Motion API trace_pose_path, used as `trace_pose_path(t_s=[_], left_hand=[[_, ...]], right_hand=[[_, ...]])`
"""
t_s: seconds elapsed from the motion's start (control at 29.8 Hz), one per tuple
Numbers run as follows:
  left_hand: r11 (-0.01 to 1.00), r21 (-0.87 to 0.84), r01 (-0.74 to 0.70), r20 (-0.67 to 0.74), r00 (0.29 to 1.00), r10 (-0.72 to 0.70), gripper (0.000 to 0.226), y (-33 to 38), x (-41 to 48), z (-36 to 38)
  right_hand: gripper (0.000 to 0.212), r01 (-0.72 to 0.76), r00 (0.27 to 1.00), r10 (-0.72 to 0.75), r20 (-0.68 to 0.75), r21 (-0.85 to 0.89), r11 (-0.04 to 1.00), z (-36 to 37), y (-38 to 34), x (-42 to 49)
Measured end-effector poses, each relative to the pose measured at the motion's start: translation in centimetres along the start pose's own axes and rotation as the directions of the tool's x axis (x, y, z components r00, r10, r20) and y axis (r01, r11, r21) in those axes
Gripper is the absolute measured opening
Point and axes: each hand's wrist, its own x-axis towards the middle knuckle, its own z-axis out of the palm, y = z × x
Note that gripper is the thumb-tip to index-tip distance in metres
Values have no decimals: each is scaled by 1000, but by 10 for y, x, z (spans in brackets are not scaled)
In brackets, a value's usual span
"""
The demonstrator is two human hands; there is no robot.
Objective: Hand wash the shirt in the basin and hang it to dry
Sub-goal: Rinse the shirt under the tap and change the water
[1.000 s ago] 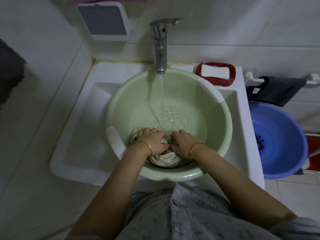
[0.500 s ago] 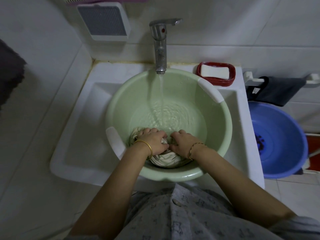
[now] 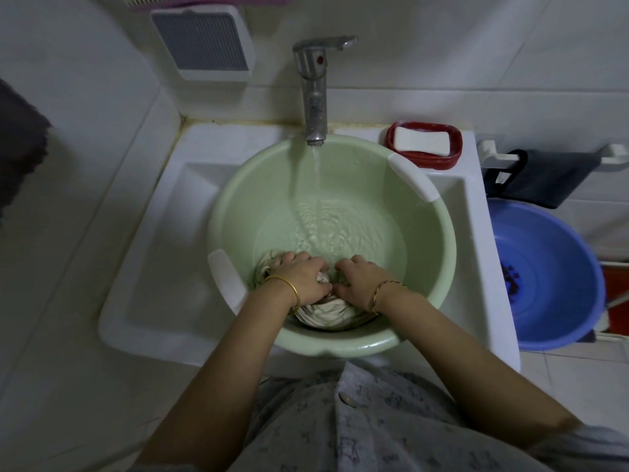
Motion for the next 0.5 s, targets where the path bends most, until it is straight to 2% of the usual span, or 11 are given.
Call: trace_pose_path(t_s=[0.5], left_hand=[[1000, -2, 0, 4, 1000, 0, 50, 0, 0, 0]], right_hand=[[49, 2, 1000, -2, -5, 3, 1000, 0, 1, 0]])
